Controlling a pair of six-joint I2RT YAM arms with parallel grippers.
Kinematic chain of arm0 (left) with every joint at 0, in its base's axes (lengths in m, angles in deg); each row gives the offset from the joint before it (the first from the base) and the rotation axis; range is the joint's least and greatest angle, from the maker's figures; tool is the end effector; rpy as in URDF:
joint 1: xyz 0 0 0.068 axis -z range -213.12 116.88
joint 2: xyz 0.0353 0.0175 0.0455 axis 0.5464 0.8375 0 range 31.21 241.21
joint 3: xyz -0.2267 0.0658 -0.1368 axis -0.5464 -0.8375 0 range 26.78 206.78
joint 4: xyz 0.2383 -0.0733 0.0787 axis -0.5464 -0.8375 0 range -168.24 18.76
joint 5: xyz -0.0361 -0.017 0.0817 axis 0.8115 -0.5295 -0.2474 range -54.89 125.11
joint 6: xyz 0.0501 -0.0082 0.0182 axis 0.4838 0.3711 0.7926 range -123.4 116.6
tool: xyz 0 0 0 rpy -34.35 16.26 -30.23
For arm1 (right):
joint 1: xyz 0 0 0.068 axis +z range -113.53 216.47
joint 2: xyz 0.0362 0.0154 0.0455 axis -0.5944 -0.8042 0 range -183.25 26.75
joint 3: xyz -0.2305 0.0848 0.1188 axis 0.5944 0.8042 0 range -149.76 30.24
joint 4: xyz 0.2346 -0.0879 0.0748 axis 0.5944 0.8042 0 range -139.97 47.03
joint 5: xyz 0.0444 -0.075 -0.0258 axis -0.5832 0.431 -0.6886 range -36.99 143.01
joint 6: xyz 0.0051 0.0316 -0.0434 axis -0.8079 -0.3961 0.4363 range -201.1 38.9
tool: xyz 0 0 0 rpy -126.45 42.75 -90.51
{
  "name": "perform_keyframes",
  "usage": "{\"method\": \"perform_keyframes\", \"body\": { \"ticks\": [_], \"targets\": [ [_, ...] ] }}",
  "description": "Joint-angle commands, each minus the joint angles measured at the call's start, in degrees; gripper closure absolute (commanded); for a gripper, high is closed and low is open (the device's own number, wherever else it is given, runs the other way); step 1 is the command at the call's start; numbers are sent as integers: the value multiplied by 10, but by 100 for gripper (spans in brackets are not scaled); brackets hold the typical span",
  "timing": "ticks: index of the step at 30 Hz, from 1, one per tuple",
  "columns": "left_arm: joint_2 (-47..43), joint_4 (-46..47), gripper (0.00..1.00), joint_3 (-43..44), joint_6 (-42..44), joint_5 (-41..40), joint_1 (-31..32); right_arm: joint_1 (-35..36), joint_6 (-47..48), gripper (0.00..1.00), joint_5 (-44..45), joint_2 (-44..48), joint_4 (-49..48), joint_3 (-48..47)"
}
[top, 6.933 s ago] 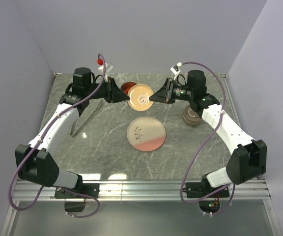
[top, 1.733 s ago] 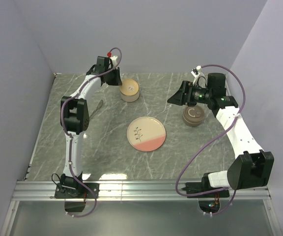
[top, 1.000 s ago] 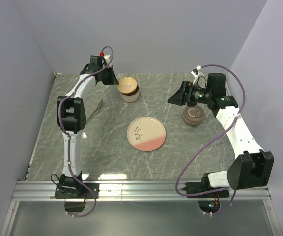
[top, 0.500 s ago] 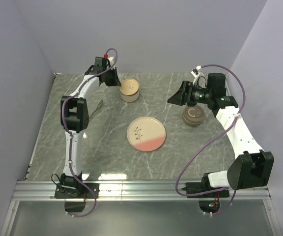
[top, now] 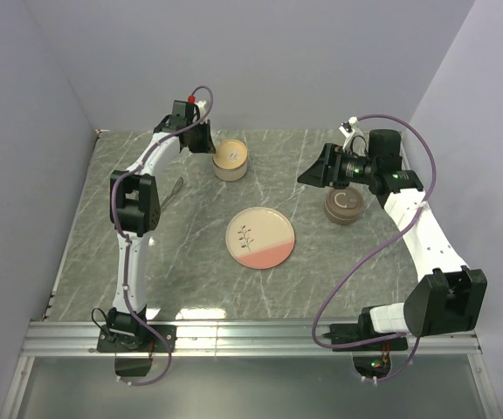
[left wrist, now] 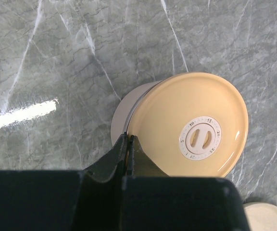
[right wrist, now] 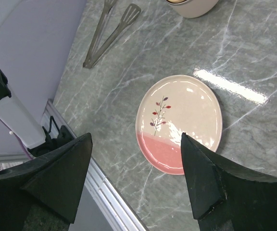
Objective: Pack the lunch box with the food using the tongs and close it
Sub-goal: Put the lid back on the lunch box
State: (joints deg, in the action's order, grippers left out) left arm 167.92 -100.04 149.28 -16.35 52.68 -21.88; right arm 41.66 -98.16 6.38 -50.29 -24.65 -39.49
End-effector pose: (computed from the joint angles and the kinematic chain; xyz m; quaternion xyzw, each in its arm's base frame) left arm 0.5309 -0.1164 0.2189 0.0473 0.9071 -0.2195 0.3559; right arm 0.2906 0.0523 0.3460 -0.1057 0.8210 0.4257 0.3655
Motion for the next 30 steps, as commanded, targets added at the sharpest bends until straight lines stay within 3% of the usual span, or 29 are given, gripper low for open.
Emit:
{"method": "perform_keyframes", "body": {
  "ticks": [1, 30],
  "targets": [
    [-23, -5, 100, 27, 9, -13, 3, -4, -1, 19, -10, 8, -20, 2],
    [-12, -85, 100, 97, 55, -52, 18, -4, -7, 20, -18, 5, -25, 8]
  ]
}}
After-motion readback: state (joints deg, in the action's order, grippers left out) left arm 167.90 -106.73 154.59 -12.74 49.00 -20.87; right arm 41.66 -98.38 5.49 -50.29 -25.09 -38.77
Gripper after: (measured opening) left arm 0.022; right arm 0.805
